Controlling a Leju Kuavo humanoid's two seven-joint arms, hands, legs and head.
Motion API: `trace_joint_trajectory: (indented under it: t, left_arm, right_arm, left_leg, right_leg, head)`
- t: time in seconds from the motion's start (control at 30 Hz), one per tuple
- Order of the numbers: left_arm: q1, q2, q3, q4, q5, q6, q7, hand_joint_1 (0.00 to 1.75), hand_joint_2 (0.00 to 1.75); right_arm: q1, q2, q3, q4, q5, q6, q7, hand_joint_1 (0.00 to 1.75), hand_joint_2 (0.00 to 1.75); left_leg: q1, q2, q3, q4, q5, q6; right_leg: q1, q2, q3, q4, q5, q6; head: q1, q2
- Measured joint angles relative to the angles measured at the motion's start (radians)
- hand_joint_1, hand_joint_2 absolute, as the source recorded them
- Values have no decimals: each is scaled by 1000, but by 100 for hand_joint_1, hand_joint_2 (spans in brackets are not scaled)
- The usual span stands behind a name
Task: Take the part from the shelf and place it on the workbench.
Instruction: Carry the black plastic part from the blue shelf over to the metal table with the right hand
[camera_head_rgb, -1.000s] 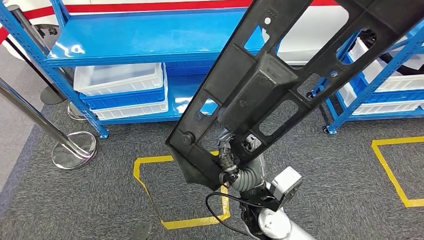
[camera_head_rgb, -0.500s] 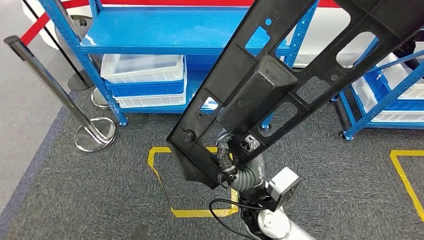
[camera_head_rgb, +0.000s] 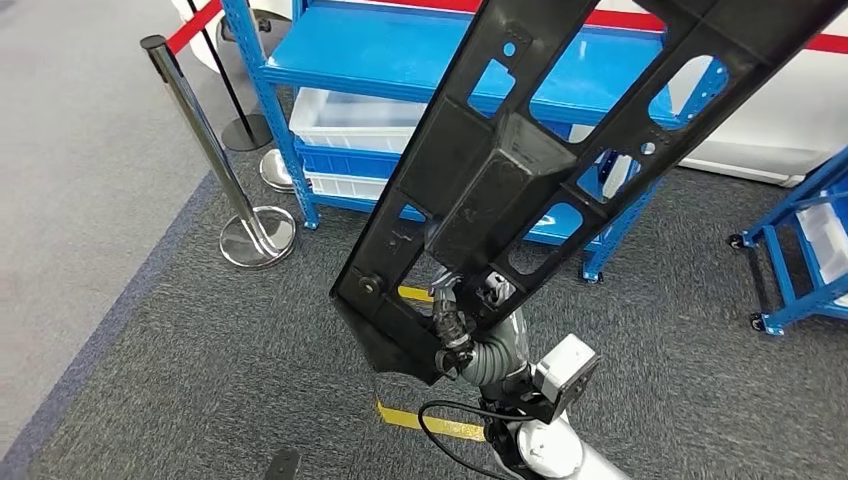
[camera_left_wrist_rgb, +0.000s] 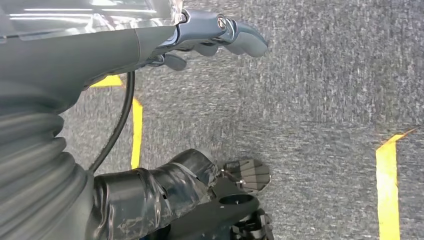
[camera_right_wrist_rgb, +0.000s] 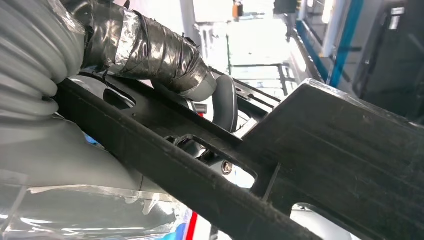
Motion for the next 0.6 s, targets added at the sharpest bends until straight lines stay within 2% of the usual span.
trace_joint_trajectory:
  t: [0.07, 0.1, 0.13, 0.2, 0.23, 0.27, 0.3, 0.33, 0.37, 0.4, 0.43, 0.47, 0.5, 0.57, 0.6]
  left_arm:
    - [3, 2, 0, 0, 0, -1, 1, 0, 175]
    - [6, 4, 0, 1, 0, -1, 2, 0, 175]
    - [8, 5, 0, 1, 0, -2, 2, 0, 175]
    - [7, 5, 0, 2, 0, -2, 3, 0, 175]
    - [6, 5, 0, 2, 0, -2, 3, 0, 175]
    - [5, 5, 0, 2, 0, -2, 3, 0, 175]
    - [5, 5, 0, 2, 0, -3, 3, 0, 175]
    - [6, 5, 0, 2, 0, -3, 3, 0, 175]
    - [7, 6, 0, 2, 0, -3, 3, 0, 175]
    - [8, 6, 0, 2, 0, -3, 3, 0, 175]
    - [7, 7, 0, 2, 0, -3, 3, 0, 175]
    - [6, 8, 0, 2, 0, -3, 3, 0, 175]
    - [5, 8, 0, 2, 0, -3, 3, 0, 175]
    - [7, 9, 0, 2, 0, -3, 3, 0, 175]
    - [9, 9, 0, 2, 0, -3, 3, 0, 175]
  right_arm:
    - [0, 0, 0, 1, 0, 0, 1, 175, 175]
    - [-1, 1, 0, 1, 0, 1, 1, 175, 175]
    - [-2, 2, 0, 2, 0, 2, 1, 175, 175]
    - [-2, 4, 0, 3, 0, 5, 1, 175, 175]
    - [-1, 4, 0, 4, 0, 6, 1, 175, 175]
    - [-1, 4, 0, 6, 0, 8, 2, 175, 175]
    - [0, 4, 0, 9, 0, 9, 2, 175, 175]
    - [0, 4, 0, 11, 0, 10, 2, 175, 175]
    - [0, 4, 0, 12, 1, 11, 2, 175, 175]
    - [0, 5, 0, 13, 2, 11, 2, 175, 175]
    - [-1, 5, 0, 13, 2, 11, 2, 175, 175]
    - [-1, 6, 0, 14, 2, 11, 2, 175, 175]
    - [-1, 6, 0, 14, 3, 12, 2, 175, 175]
    - [-2, 6, 0, 14, 3, 12, 2, 175, 175]
    - [-2, 6, 0, 14, 3, 13, 2, 175, 175]
  left_leg:
    - [1, -15, -11, 0, 6, -13]
    - [-1, -2, -16, 5, 3, -19]
    - [-3, 24, -27, 27, -12, -25]
    - [-1, 86, -73, 128, -72, -39]
    - [4, 101, -103, 196, -103, -44]
    - [8, 107, -126, 249, -123, -49]
    - [11, 110, -134, 272, -125, -52]
    - [13, 112, -120, 254, -110, -53]
    - [14, 118, -87, 200, -81, -53]
    - [14, 135, -44, 124, -53, -50]
    - [9, 153, -5, 57, -33, -44]
    - [4, 167, 20, 11, -21, -37]
    - [-1, 174, 28, -10, -20, -29]
    - [-5, 156, 26, -16, -15, -15]
    - [-3, 146, 28, -22, -11, -10]
  right_leg:
    - [-1, -19, 0, -6, 5, -2]
    - [-3, -30, 1, -10, 9, -6]
    - [-5, -43, 2, -14, 13, -10]
    - [-7, -72, 1, -17, 16, -14]
    - [-6, -87, -1, -16, 17, -14]
    - [-5, -103, -3, -16, 17, -14]
    - [-5, -117, -5, -15, 17, -14]
    - [-5, -131, -5, -15, 16, -14]
    - [-5, -144, -5, -14, 16, -13]
    - [-4, -155, -4, -14, 15, -12]
    - [-2, -166, -3, -15, 14, -8]
    - [0, -175, -2, -15, 14, -4]
    - [1, -183, -1, -16, 14, 1]
    - [3, -199, 1, -20, 15, 12]
    - [3, -195, 2, -18, 10, 17]
  head:
    - [0, 0]
    - [-1, 0]
    - [-6, 0]
    - [-15, 0]
    - [-18, 0]
    - [-18, 0]
    - [-19, 0]
    - [-19, 0]
    - [-19, 0]
    - [-19, 0]
    - [-18, 0]
    - [-18, 0]
    - [-18, 0]
    - [-18, 0]
    - [-16, 0]
